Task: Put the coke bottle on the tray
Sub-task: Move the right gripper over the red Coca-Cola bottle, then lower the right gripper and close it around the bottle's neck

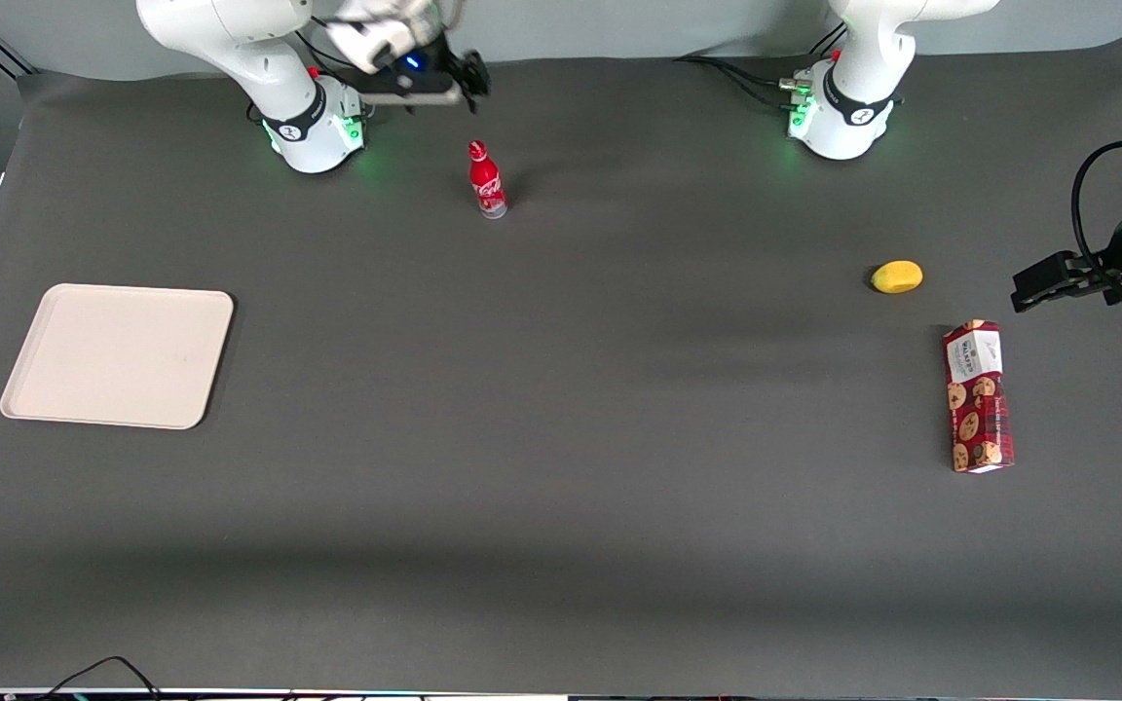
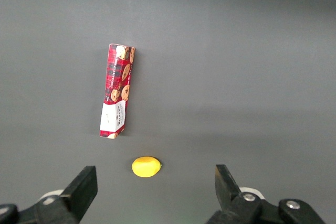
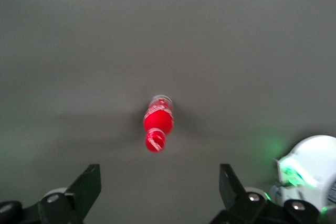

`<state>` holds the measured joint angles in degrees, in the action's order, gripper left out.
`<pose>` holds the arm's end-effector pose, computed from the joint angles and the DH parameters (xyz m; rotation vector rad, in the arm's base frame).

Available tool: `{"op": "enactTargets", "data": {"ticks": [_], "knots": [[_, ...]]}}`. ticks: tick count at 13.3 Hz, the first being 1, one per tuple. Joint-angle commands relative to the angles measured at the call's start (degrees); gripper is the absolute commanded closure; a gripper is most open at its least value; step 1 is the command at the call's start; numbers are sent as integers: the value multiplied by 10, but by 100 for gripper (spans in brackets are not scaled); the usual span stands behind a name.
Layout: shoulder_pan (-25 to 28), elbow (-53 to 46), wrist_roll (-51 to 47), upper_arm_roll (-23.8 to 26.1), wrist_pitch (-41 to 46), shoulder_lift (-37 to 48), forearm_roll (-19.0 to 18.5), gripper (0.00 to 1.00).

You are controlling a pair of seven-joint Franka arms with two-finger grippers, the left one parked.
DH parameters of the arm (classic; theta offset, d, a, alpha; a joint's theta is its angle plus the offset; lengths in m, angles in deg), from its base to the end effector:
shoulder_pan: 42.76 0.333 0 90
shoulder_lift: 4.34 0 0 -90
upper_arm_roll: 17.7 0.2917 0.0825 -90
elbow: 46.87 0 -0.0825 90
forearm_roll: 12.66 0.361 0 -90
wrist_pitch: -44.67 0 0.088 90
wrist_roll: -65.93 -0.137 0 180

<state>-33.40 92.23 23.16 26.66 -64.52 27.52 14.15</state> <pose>0.2042 0.3480 0.3960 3.1278 -0.1272 -0.1362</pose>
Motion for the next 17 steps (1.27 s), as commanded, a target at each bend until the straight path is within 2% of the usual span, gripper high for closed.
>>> {"op": "enactTargets", "data": {"ticks": [1,4,8,9,10,11,17], "knots": [[-10,58,-41,69,-122,-34,43,0],[-7,89,-65,100,-205,-81,42,0],[-6,104,-97,130,-228,-90,42,1],[-5,109,-98,140,-230,-90,43,24],[-6,110,-98,142,-233,-90,42,68],[-5,111,-97,144,-233,-89,42,100],[-6,107,-88,150,-230,-84,39,100]]}}
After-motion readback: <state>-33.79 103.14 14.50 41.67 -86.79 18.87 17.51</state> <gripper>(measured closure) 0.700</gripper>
